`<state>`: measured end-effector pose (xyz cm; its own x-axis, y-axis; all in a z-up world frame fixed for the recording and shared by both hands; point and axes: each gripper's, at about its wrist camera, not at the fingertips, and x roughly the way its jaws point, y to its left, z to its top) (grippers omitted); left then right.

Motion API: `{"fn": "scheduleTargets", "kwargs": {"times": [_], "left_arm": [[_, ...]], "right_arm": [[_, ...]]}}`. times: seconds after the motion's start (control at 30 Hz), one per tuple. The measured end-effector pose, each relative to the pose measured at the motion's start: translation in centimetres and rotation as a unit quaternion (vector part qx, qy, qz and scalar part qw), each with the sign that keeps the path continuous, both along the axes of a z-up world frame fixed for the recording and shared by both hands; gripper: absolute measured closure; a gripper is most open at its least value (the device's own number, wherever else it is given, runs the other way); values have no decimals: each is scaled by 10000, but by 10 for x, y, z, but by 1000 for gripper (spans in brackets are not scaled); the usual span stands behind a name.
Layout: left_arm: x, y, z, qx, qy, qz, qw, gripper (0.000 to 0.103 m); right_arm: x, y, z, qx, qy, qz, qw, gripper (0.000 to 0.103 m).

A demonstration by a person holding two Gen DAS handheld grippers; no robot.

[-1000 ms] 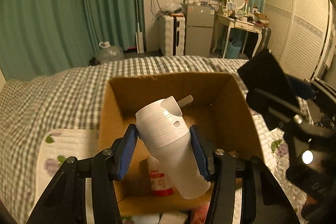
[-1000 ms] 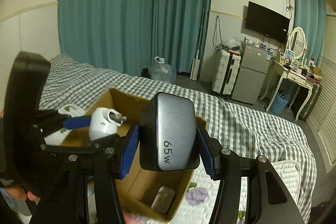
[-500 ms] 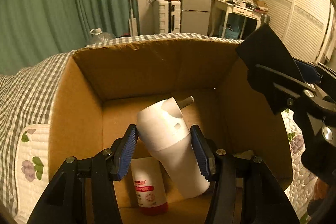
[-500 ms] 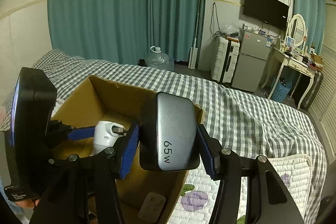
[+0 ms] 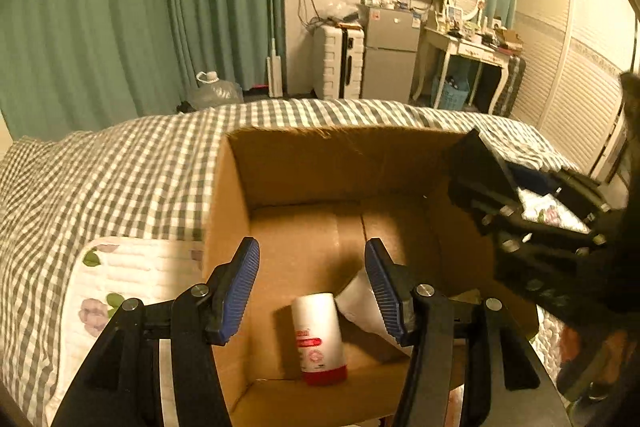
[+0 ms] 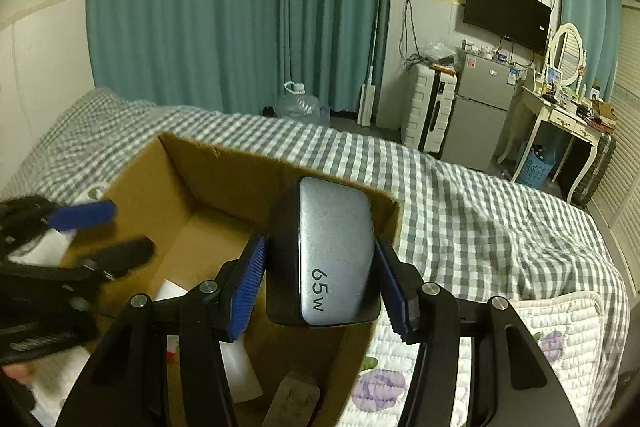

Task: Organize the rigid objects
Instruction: 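Open left tool releasing white device while right tool releases black charger into box, then move both tools back to the remaining items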

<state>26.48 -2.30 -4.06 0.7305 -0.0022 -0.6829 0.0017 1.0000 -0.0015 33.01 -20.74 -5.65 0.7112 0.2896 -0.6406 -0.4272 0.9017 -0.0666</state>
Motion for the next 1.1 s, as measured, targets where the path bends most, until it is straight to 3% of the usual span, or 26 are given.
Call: {"fn": "scheduleTargets", "kwargs": {"times": [0.17, 0.3, 0.43, 0.5, 0.87, 1.1], "left_arm": [[-1, 8, -2, -63, -48, 10, 10000, 45], [-2, 12, -7, 3, -66, 134, 9999, 45], [-6, 14, -5, -43, -91, 153, 9998, 45], [-11, 11, 0, -100, -134, 104, 9998, 44], [-82, 2, 44, -148, -703, 57, 9974, 42], [-126, 4, 27, 11, -648, 166, 9978, 41]], "right_arm": [[10, 13, -16, -294, -70, -46, 9995, 49], [14, 11, -16, -212, 38, -50, 9998, 48], [6, 3, -5, 128, -39, -98, 9999, 29], [0, -1, 2, 148, -88, -97, 9998, 29], [-81, -36, 54, 519, -193, -49, 9985, 28], [-140, -45, 48, 450, -136, 11, 9989, 27]]}}
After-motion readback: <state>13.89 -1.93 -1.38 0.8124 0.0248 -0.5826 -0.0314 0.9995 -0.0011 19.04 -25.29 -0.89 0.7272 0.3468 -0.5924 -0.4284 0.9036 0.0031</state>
